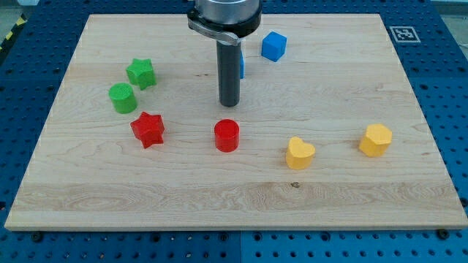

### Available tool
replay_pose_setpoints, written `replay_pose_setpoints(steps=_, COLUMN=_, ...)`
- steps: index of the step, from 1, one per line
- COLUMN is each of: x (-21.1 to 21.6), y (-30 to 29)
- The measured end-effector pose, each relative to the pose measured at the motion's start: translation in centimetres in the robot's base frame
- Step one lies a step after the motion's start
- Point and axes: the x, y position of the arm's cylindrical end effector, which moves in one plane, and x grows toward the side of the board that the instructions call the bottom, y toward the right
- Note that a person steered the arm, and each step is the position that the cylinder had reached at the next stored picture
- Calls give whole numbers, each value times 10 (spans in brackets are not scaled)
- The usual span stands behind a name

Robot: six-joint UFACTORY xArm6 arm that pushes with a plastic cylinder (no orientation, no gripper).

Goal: Slide the red star to the left of the red circle

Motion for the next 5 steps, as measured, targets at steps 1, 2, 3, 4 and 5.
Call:
replay_pose_setpoints(steps=1, x=0, y=-16)
replay_pose_setpoints(steps=2, x=0, y=-24)
replay_pose_setpoints(steps=3, x=2, y=-35)
replay_pose_setpoints(steps=4, x=3, y=-45)
replay_pose_setpoints(steps=5, x=3, y=-45)
